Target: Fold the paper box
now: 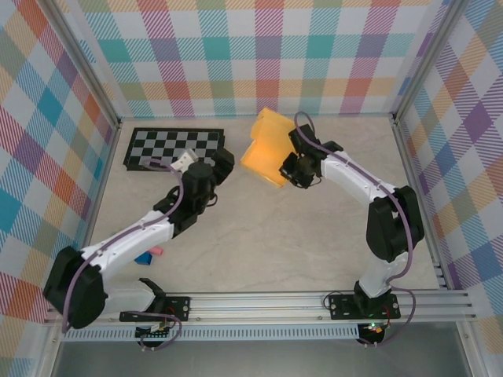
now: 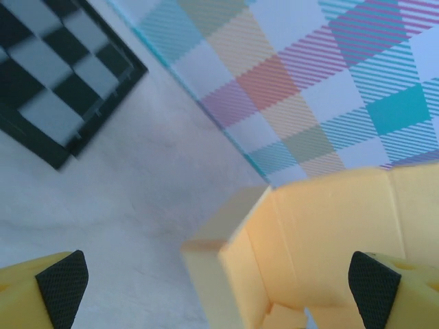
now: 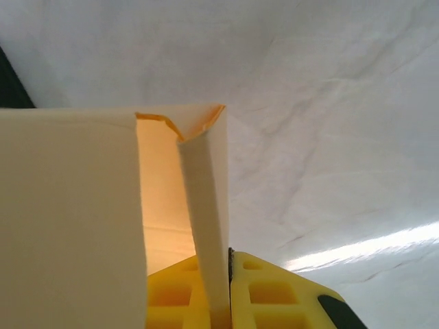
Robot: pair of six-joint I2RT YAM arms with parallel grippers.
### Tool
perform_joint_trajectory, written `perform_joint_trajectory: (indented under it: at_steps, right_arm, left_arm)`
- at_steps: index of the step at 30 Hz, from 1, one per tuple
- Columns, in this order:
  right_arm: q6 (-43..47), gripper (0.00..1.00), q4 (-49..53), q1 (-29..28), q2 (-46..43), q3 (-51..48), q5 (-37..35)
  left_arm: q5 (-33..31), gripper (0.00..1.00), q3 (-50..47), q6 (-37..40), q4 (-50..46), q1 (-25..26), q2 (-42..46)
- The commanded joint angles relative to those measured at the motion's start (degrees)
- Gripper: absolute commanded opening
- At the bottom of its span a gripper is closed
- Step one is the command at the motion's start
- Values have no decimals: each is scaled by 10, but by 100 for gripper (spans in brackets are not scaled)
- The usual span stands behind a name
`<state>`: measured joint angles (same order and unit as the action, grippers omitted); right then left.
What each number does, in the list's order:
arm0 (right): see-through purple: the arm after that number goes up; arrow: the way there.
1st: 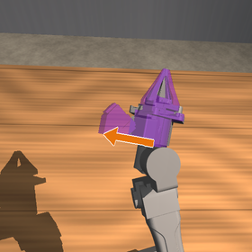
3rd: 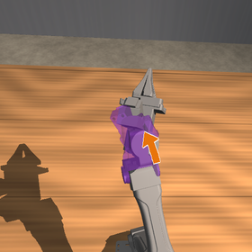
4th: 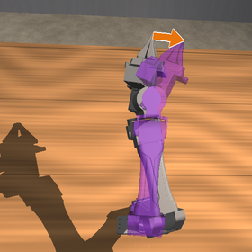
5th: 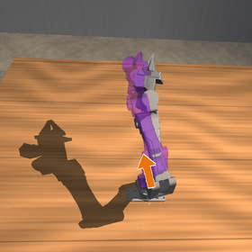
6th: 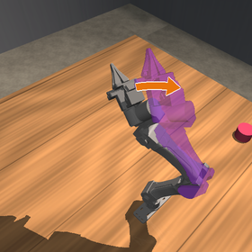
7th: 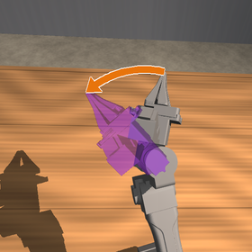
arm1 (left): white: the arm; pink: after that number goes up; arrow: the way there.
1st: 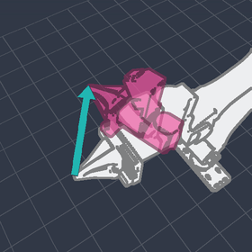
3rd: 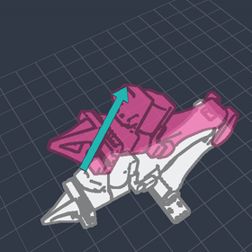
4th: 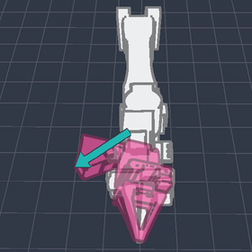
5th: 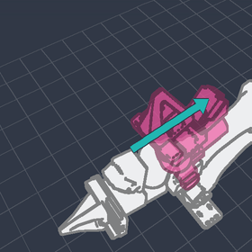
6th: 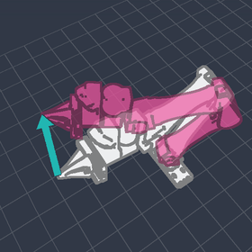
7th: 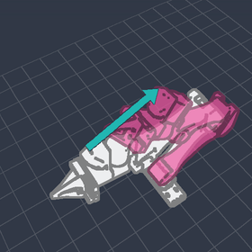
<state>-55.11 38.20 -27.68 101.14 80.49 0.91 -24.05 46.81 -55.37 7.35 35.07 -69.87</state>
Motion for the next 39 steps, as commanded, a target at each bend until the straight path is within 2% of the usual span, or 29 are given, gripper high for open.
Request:
perform_joint_trajectory:
  at_steps: [1, 5, 8, 11, 13, 16, 17, 22, 28, 31, 34, 37, 39]
  right_arm:
    - [252, 7, 0, -4, 11, -45, 16]
    - [385, 5, 1, -4, 40, -64, 28]
    - [446, 9, -8, -2, 59, -63, 21]
    - [506, 13, -24, -2, 81, -57, 33]
    - [538, 14, -34, -1, 96, -54, 47]
    - [549, 23, -35, 1, 110, -42, 41]
    - [547, 29, -36, 1, 109, -40, 38]
    - [519, 41, -81, 11, 45, -83, 57]
    - [506, 45, -109, 42, -57, -159, 108]
    - [524, 45, -112, 62, -88, -187, 124]
    - [572, 46, -132, 75, -102, -205, 135]
    - [688, 47, -204, 87, -113, -251, 192]
    - [733, 47, -256, 85, -127, -274, 171]
  left_arm:
    - [-10, 100, -39, 143, -67, -32, 51]
    - [69, 97, -68, 220, -98, -40, 65]
    - [111, 97, -95, 229, -116, -40, 43]
    - [177, 95, -168, 225, -14, -39, 41]
    - [179, 96, -196, 205, 33, -39, 38]
    - [195, 97, -201, 217, 59, -39, 31]
    - [210, 98, -199, 229, 60, -39, 27]
    - [260, 97, -178, 274, 25, -36, 1]
    - [244, 97, -215, 301, 73, -32, 28]
    - [295, 99, -243, 370, 124, -26, 49]
    - [376, 100, -265, 441, 162, -14, 69]
    - [386, 100, -268, 491, 179, 8, 64]
    - [378, 100, -263, 530, 175, 15, 52]
